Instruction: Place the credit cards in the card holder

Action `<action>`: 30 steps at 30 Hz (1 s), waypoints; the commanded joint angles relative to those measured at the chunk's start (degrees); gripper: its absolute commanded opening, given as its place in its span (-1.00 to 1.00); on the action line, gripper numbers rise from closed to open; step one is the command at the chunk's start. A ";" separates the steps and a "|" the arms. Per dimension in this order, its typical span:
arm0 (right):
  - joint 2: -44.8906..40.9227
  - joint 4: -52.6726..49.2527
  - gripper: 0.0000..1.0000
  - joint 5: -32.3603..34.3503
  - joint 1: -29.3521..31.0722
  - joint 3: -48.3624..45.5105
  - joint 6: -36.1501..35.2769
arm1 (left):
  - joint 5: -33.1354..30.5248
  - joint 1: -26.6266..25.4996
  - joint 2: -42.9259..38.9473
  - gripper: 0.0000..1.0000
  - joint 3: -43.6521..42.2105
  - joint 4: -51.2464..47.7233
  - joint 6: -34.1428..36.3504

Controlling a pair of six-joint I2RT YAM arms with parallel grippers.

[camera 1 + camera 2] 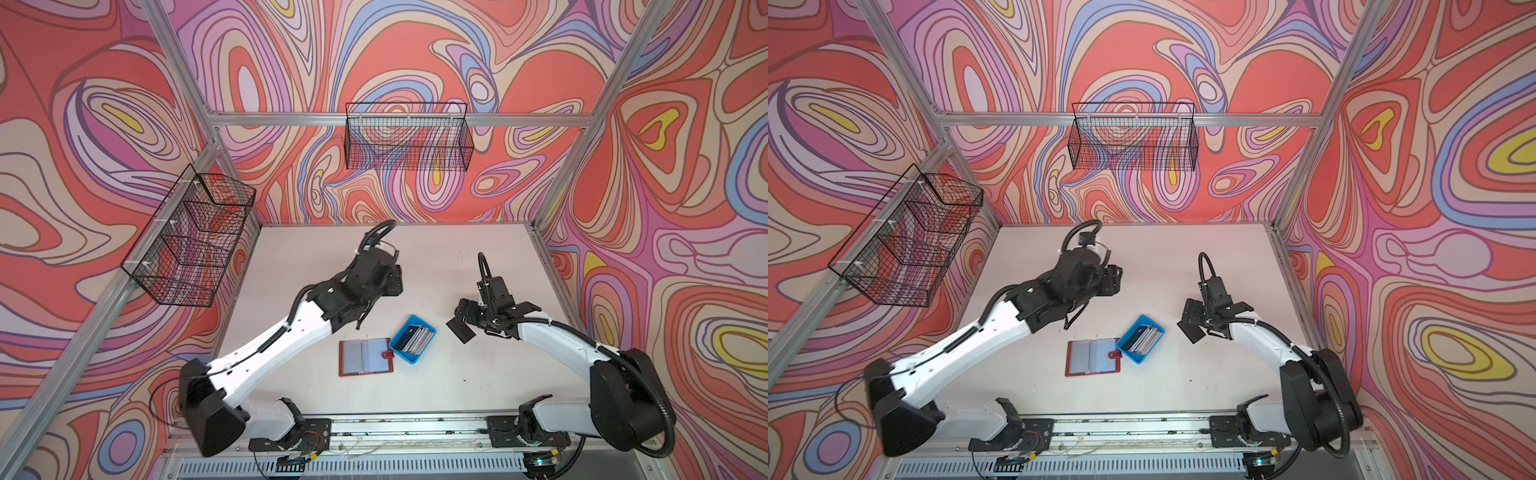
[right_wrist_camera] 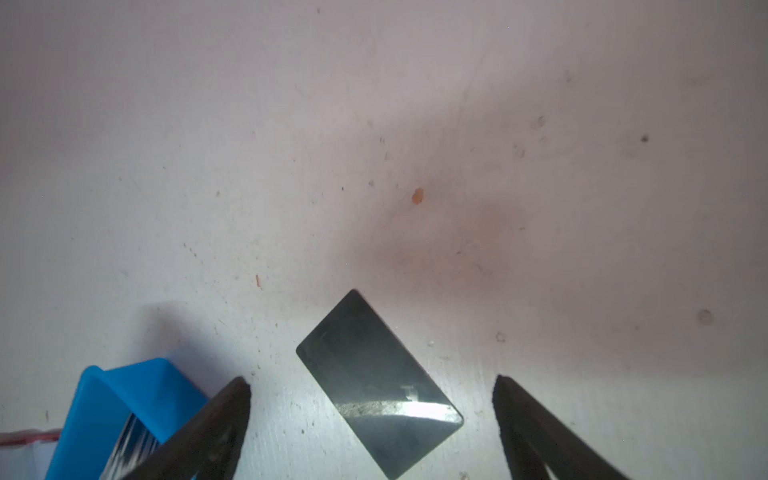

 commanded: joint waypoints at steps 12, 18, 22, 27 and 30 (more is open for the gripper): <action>6.78 -7.74 0.71 -7.61 0.89 1.97 -2.36 | -21.48 13.89 -20.27 0.65 -19.74 -4.44 2.01; 7.03 -11.51 0.50 -5.35 3.20 3.86 -1.61 | -23.52 14.24 -20.55 0.67 -19.46 -3.43 3.90; 7.82 -12.80 0.47 -2.03 6.44 5.67 -0.22 | -22.87 14.45 -20.25 0.68 -19.81 -2.35 4.12; 10.91 -12.37 0.47 1.24 8.31 7.61 -0.51 | -22.40 14.93 -19.45 0.69 -19.50 -2.42 3.93; 12.80 -13.26 0.46 3.88 8.94 9.48 -1.34 | -21.73 15.10 -19.55 0.69 -19.06 -3.15 3.47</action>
